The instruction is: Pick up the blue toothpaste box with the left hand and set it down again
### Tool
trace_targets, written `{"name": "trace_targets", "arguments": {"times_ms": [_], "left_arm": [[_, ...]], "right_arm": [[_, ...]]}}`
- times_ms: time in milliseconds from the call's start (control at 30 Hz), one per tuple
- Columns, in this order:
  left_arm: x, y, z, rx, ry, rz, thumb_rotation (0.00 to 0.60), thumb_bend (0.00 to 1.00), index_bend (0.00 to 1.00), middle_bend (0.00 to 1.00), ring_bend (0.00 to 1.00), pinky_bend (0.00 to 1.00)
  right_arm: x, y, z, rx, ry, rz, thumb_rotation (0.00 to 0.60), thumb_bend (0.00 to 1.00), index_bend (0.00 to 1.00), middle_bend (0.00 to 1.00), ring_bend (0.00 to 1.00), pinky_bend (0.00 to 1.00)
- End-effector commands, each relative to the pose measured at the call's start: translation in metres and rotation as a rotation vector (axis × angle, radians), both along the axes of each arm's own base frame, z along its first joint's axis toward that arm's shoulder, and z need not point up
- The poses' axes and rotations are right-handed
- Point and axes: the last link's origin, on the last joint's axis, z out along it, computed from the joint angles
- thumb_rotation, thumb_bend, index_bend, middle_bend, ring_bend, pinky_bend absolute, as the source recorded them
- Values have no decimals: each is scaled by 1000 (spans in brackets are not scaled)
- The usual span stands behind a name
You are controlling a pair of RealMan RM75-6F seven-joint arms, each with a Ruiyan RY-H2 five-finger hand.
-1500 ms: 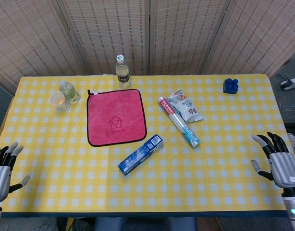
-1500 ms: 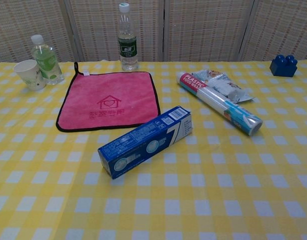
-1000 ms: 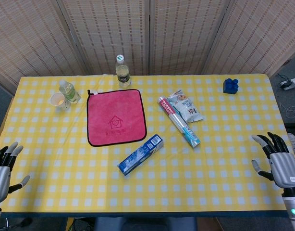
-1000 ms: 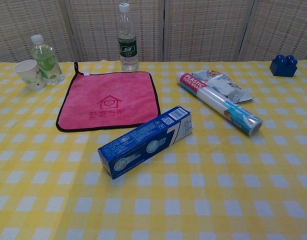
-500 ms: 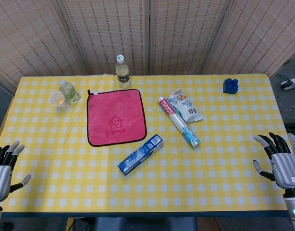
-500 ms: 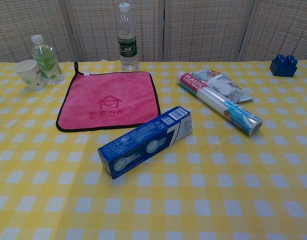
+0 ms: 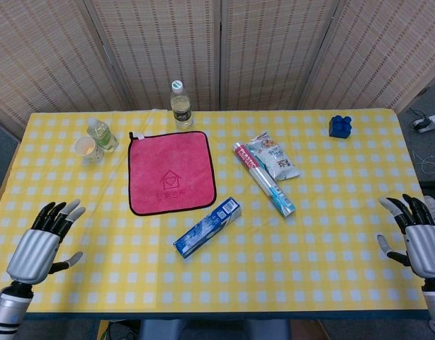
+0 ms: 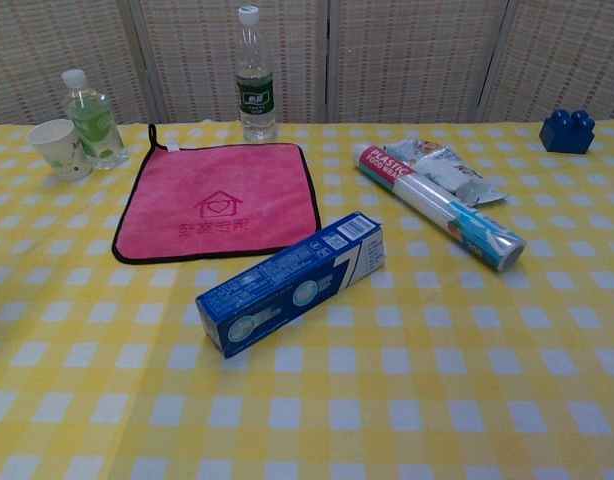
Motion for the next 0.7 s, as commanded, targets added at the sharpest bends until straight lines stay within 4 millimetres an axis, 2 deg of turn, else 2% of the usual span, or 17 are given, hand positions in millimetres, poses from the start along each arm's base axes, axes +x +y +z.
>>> {"name": "trace_targets", "arguments": {"times_ms": [33,167,267,367,533,700], "left_arm": [[26,8,-11,-90,-17,-91,600,205,149,106,87,40],[40,13,-19,-137,-17,-145,600,205,148,106,87,40],[75,26,-43,-231,-26,-249,600,204,148,106,87,40],[95,36,-61,-266,-22,-297,600,204,148,106,87,40],[119,45,-88,-325,23,-341,600,204,145,106,87,40],[136,54,-114,-377,42,-334,600,204,139,106,87,40]], "right_arm": [[0,0,1,-2,3,-1,600,319,155,166,40,57],[1,0,2,-3,6,-4,600,319,155,166,40,56],[0,0,2,-2,11,-13,600,319,155,166,40,56],[-1,1,2,-2,11,-18,600,318,155,166,40,57],[-3,2,3,-3,14,-30,600,319,155,166,40,57],[-5,2,1,6,13,-39,600,319,155,166,40,57]]}}
